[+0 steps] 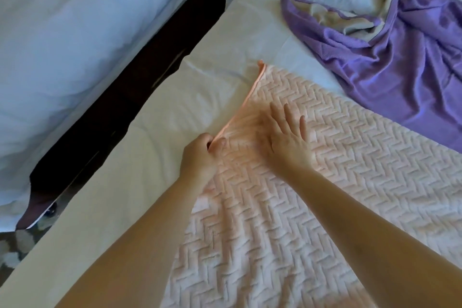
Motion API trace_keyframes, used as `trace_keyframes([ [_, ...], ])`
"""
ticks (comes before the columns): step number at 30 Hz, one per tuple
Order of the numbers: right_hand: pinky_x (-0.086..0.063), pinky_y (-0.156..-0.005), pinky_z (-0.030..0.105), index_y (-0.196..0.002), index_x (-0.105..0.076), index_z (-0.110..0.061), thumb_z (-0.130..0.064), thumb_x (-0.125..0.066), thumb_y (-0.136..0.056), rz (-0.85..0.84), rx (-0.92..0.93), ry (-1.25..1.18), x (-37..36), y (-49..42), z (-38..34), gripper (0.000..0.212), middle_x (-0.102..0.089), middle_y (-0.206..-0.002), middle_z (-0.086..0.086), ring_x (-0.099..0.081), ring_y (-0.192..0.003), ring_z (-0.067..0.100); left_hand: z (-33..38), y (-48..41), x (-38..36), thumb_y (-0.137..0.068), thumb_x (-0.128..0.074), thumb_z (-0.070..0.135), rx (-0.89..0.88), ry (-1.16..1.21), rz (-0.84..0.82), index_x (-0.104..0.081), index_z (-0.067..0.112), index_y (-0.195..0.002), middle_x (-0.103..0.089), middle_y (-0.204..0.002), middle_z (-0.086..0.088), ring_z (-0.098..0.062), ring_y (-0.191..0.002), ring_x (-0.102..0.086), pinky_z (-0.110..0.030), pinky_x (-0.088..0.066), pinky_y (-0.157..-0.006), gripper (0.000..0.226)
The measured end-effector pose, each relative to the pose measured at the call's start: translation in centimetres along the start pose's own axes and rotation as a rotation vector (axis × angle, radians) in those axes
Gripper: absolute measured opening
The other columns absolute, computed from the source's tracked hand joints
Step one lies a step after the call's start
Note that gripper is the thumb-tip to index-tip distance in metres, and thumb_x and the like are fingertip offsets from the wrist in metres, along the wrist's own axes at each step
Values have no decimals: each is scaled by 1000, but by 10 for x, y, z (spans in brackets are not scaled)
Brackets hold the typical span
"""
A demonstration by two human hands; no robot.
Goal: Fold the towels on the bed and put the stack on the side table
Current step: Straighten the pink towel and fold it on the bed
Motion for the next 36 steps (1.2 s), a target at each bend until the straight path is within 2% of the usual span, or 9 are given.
trace_keyframes([
  [5, 15, -117, 41, -150, 1, -39, -57, -6, -97, -85, 14, 54, -8, 35, -6, 57, 11, -159, -15, 20, -145, 12, -6, 27, 20, -79, -62, 63, 76, 80, -364, -62, 25, -75, -66, -61, 5, -7, -56, -62, -17, -41, -47, 38],
  [7, 15, -117, 41, -150, 2, -39, -57, -6, -96, -88, 4, 45, -14, 45, -15, 57, 11, -159, -14, 19, -145, 13, -26, 46, 37, -79, -66, 58, 96, 92, -471, -66, 25, -68, -64, -55, 13, 1, -48, -57, -10, -36, -43, 34],
  [12, 18, -116, 37, -150, -1, -36, -54, -5, -97, -69, 12, 24, -33, 80, -51, 56, 10, -159, -13, 19, -145, 13, -72, 75, 59, -89, -59, 44, 48, -59, -106, -44, 19, -56, -42, -51, 7, -12, -53, -43, -27, -31, -51, 45],
  [17, 16, -117, 38, -152, -4, -34, -54, -1, -93, -94, 24, -11, -46, 119, -81, 62, 10, -158, -13, 20, -145, 11, -95, 113, 84, -80, -61, 59, 20, 74, -411, -34, 17, -58, -26, -53, 10, -4, -48, -29, -18, -24, -47, 55],
  [20, 15, -118, 39, -150, 2, -35, -53, -2, -96, -113, 53, -7, -52, 142, -100, 57, 12, -159, -12, 20, -145, 13, -118, 145, 103, -89, -61, 43, 50, 62, -420, -49, 7, -62, -36, -56, 5, -5, -50, -35, -20, -28, -51, 47],
  [23, 16, -117, 39, -150, 3, -36, -50, -8, -98, -136, 43, -16, -60, 160, -118, 55, 14, -157, -14, 21, -144, 13, -123, 166, 115, -96, -52, 36, 118, 99, -290, -50, 14, -63, -42, -49, 10, -1, -49, -41, -18, -31, -52, 39],
  [28, 14, -118, 39, -152, -9, -32, -44, -18, -99, -129, 35, -50, -62, 186, -136, 55, 4, -159, -9, 15, -146, 13, -139, 210, 141, -77, -68, 56, 199, 162, -673, -68, 22, -87, -70, -77, 15, 3, -70, -64, -11, -43, -60, 35],
  [32, 15, -117, 36, -152, -9, -31, -45, -16, -98, -115, 52, -75, -63, 211, -155, 55, 2, -159, -10, 12, -146, 13, -170, 237, 158, -93, -57, 34, 199, 132, -438, -53, 15, -70, -50, -61, 6, -10, -57, -49, -19, -36, -54, 30],
  [36, 14, -118, 36, -151, -8, -32, -45, -18, -100, -146, 106, -58, -71, 234, -174, 54, 1, -159, -11, 11, -147, 13, -191, 252, 157, -93, -57, 36, 216, 156, -177, -61, 14, -90, -64, -84, 0, -17, -79, -60, -23, -43, -67, 23],
])
Point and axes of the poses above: each hand's wrist, its own y-axis away from the middle knuckle, its own x-axis out of the back of the hand, z = x × y, the point moved 1 cm from there along -y, towards the middle knuckle
